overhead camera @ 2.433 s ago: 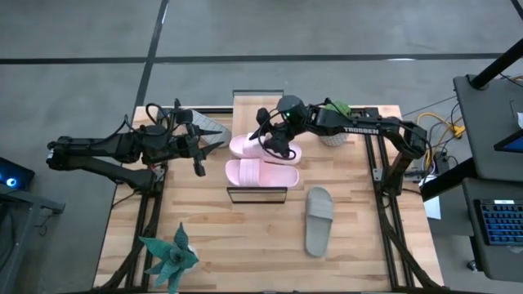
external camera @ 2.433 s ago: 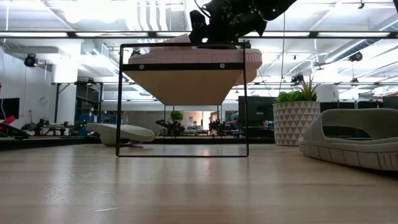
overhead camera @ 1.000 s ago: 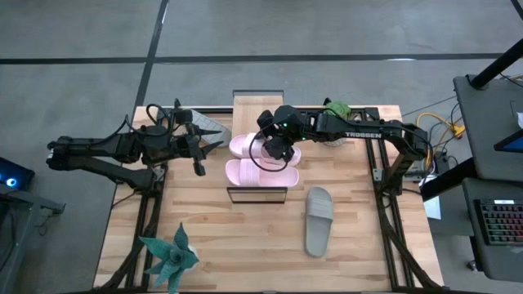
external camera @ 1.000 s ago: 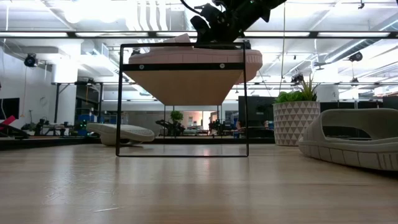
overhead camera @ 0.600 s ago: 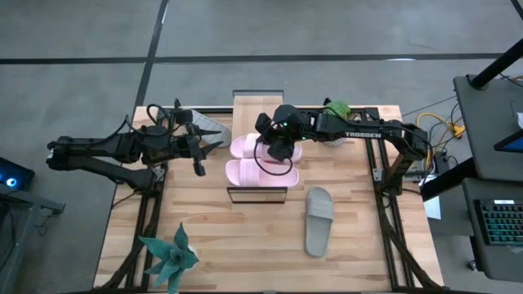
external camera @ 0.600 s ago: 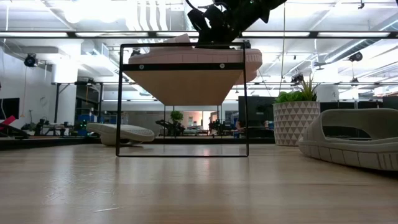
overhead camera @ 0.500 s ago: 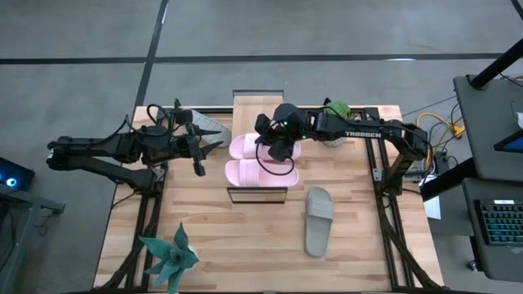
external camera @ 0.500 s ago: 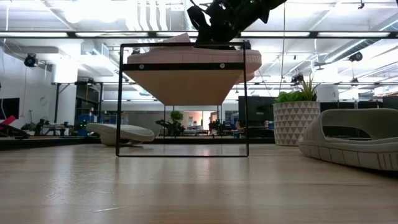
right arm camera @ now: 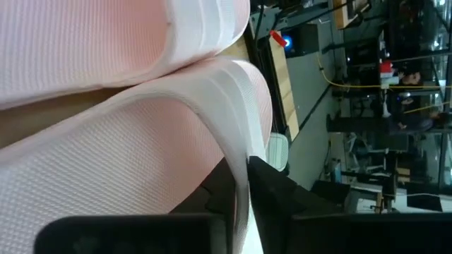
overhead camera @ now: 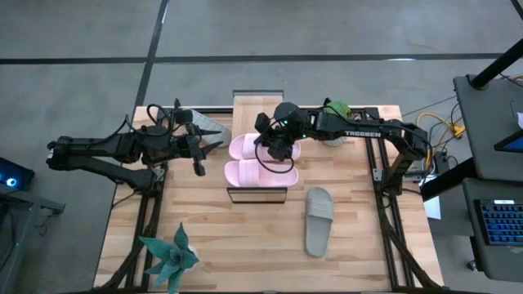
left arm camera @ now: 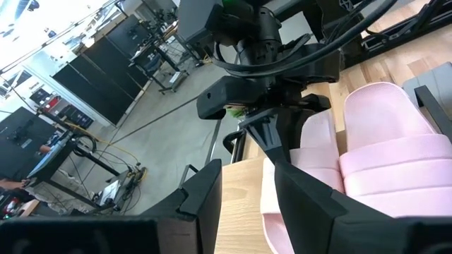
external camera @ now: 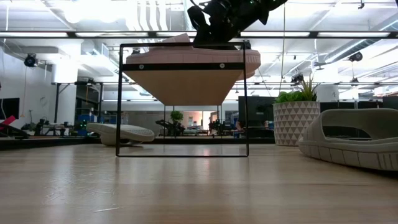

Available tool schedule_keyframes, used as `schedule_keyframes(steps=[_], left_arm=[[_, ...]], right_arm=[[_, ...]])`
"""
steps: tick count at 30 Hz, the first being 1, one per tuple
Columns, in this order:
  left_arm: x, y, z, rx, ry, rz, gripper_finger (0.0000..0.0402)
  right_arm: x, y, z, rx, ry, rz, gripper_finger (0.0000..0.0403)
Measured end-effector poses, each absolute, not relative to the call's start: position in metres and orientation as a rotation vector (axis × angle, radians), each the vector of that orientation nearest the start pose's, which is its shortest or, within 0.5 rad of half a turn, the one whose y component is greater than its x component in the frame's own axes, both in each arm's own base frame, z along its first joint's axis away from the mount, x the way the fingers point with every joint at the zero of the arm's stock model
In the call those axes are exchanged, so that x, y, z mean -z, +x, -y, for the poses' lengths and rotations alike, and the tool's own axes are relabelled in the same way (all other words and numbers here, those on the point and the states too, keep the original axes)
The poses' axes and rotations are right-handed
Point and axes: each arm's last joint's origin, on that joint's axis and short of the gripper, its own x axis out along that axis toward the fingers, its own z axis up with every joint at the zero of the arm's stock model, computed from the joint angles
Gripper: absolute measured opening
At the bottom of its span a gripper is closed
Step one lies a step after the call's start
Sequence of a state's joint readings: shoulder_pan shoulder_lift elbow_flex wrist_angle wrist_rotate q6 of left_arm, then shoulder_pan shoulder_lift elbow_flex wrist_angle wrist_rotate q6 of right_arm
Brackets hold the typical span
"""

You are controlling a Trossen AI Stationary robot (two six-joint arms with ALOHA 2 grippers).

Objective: Pick and place slides into the shelf
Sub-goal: Put the pink slipper on the shelf, then put the bottom gray slipper on the shelf

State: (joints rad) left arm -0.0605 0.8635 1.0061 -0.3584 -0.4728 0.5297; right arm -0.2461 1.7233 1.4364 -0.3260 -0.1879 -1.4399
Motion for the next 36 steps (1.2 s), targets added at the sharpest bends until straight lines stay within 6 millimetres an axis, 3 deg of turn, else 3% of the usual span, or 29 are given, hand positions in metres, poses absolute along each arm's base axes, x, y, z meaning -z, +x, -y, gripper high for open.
schedule_keyframes(steps=[19, 28, 36], left_arm=[[-0.378, 0.174, -0.003, -0.346, 0.578, -0.318, 0.0117], [-0.377, 0.174, -0.003, -0.345, 0.578, -0.320, 0.0117], [-0.371, 0.176, -0.003, -0.340, 0.583, -0.338, 0.0117]], right_arm=[[-0.295, 0.377, 0.095, -0.324, -1.185, -0.609, 0.0150], [-0.292, 0.375, 0.098, -0.256, -1.183, -0.714, 0.0158], [-0.306, 0.362, 0.094, -0.186, -1.137, -0.760, 0.0158]])
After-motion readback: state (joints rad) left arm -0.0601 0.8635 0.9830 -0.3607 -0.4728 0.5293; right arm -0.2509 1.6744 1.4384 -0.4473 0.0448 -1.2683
